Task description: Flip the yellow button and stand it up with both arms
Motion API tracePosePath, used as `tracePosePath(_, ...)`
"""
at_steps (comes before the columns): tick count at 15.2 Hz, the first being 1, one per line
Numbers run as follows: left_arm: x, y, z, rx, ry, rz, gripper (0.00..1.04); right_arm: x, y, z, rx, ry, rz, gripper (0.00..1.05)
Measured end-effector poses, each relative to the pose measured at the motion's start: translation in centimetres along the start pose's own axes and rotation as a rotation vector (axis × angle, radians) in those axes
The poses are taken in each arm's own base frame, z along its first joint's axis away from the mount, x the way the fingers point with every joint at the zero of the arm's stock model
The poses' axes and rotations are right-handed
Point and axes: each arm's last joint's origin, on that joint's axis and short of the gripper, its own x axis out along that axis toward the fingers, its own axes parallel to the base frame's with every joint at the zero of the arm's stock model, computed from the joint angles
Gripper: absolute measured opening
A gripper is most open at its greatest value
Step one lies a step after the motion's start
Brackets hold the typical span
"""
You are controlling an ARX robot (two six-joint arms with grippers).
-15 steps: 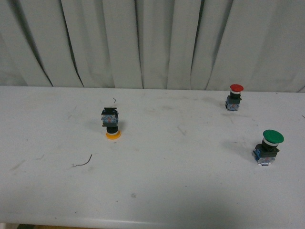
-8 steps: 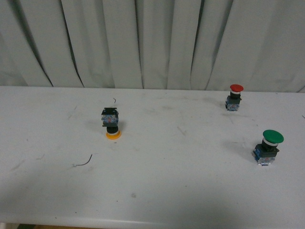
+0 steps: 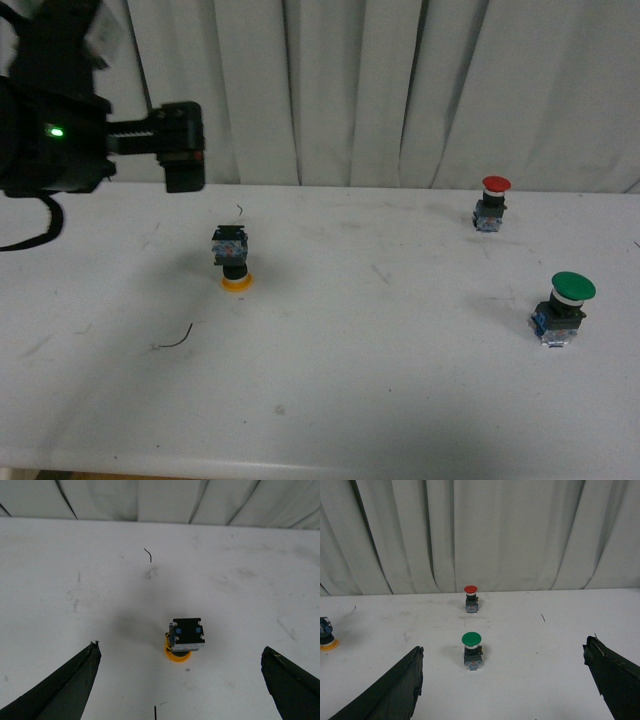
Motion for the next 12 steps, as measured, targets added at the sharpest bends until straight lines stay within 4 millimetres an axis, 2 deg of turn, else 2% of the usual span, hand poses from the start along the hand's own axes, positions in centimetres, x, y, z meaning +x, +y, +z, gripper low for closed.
tracePosePath(1,2.2,-0.5,0.1,0.018,0.059,0.001,0.98,0.0,0.0,0.0,0.0,0.0,0.0,0.98)
tracePosePath(3,5.0,-1.2,0.6,0.043,0.138,0.024,0.98,0.0,0.0,0.0,0.0,0.0,0.0,0.98)
tracePosePath(6,7.3,-1.8,1.5,0.047,0.254,0.037,0.98,0.0,0.0,0.0,0.0,0.0,0.0,0.98)
tracePosePath(9,9.4,-1.9,1.3,0.022,0.374,0.084,0.98,0.0,0.0,0.0,0.0,0.0,0.0,0.98)
tracePosePath(12,10.5,-2.4,1.6,0.018,0.395,0.11,0.98,0.0,0.0,0.0,0.0,0.0,0.0,0.98)
